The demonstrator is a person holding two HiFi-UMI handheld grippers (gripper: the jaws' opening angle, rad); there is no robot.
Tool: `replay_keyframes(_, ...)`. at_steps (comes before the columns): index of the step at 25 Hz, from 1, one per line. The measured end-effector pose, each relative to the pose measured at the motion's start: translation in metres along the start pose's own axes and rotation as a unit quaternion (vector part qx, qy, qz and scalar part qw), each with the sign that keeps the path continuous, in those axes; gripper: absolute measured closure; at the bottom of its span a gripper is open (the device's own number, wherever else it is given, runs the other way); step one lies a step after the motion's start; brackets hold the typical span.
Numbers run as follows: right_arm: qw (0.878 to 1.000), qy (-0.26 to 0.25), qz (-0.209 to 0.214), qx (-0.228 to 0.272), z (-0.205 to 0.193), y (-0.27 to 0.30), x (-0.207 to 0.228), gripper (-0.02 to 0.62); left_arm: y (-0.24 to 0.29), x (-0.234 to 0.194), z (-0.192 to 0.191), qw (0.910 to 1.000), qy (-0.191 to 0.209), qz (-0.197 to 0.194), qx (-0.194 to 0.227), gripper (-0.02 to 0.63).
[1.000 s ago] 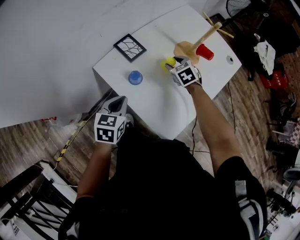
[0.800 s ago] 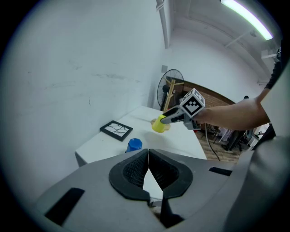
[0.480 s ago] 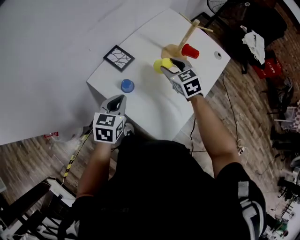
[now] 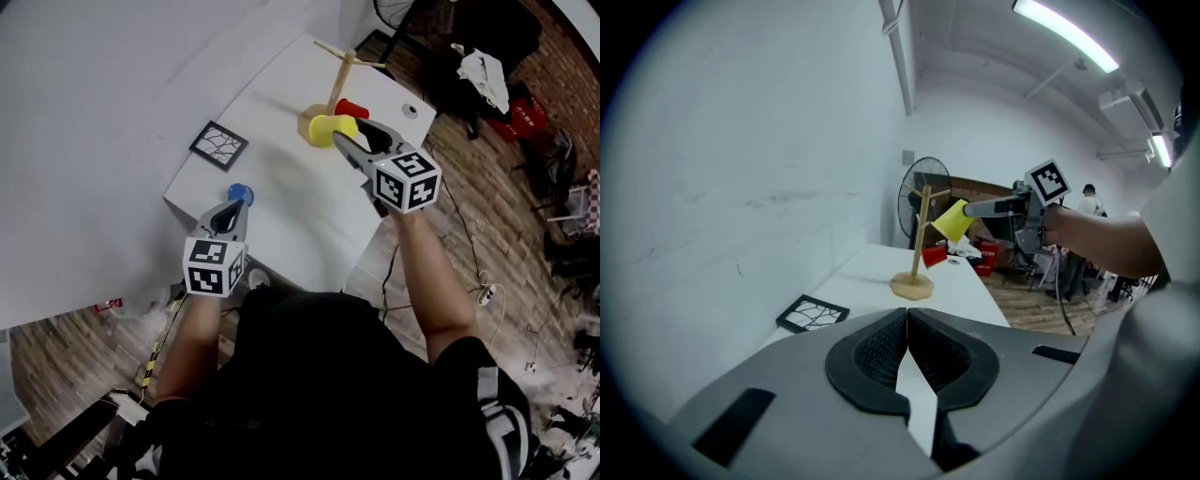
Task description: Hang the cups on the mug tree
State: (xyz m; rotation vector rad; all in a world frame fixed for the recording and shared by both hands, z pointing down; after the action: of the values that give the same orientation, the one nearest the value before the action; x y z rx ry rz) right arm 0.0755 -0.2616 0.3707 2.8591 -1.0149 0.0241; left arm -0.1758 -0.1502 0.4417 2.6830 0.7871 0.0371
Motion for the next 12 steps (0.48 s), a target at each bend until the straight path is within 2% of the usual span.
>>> replay_keyframes(5, 0.996, 0.021, -0.061, 0.053, 0.031, -0.025, 0.046, 0.385, 0.006, 0.011, 0.01, 0.9998, 0.009, -0.015, 0.009, 0.589)
replay_keyframes(12, 0.981, 0.071, -0.128, 0.129, 0.072, -0.052, 0.104, 0.385, 0.011, 0.029, 0.021, 0.9993, 0.017, -0.027, 0.018, 0.589)
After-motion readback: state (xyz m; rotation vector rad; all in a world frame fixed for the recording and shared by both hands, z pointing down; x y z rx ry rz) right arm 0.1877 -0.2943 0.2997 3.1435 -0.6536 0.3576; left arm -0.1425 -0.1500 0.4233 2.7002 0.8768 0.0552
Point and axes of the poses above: the fingertips, and each gripper's own axes: y forward along the fingers, x to its right, z out of its top, the point moved 5 cm from there along -y, backward along the fingers, and after that the axes turned 12 degrees about x, right-handed, at the moved point
